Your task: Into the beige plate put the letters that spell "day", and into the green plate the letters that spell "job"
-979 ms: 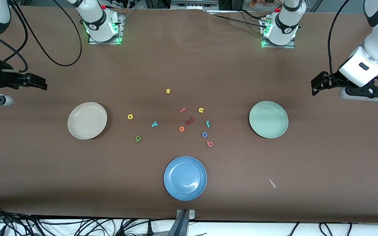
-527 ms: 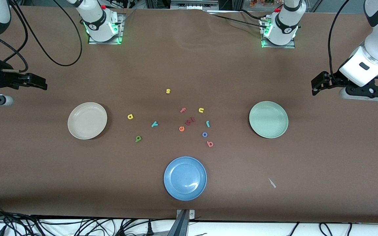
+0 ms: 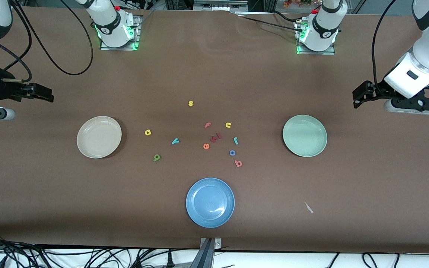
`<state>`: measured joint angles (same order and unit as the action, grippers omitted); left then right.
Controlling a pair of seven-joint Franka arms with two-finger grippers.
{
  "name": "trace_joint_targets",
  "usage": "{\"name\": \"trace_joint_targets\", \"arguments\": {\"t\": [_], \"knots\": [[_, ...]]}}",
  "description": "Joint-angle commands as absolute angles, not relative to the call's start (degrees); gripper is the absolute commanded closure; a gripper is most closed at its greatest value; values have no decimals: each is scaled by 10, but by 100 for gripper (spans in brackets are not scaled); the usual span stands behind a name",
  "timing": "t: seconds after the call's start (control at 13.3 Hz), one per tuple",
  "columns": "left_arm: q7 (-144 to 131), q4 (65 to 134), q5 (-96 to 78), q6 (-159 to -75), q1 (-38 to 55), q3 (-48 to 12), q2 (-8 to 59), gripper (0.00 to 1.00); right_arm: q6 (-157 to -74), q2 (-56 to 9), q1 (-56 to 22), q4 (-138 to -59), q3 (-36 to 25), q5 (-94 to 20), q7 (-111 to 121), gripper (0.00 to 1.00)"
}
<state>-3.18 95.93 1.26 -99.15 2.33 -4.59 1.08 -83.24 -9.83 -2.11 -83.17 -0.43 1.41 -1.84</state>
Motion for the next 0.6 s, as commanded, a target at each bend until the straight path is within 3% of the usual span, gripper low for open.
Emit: {"name": "trace_joint_targets", "arguments": {"t": [0.0,0.53], "knots": [[-27,960,14,-991,27,-44,9,0,-828,-91,-20,-833,-4,17,-11,0],[-32,961,14,-989,27,-44,9,0,-828,-91,-20,-833,-4,17,-11,0]]}}
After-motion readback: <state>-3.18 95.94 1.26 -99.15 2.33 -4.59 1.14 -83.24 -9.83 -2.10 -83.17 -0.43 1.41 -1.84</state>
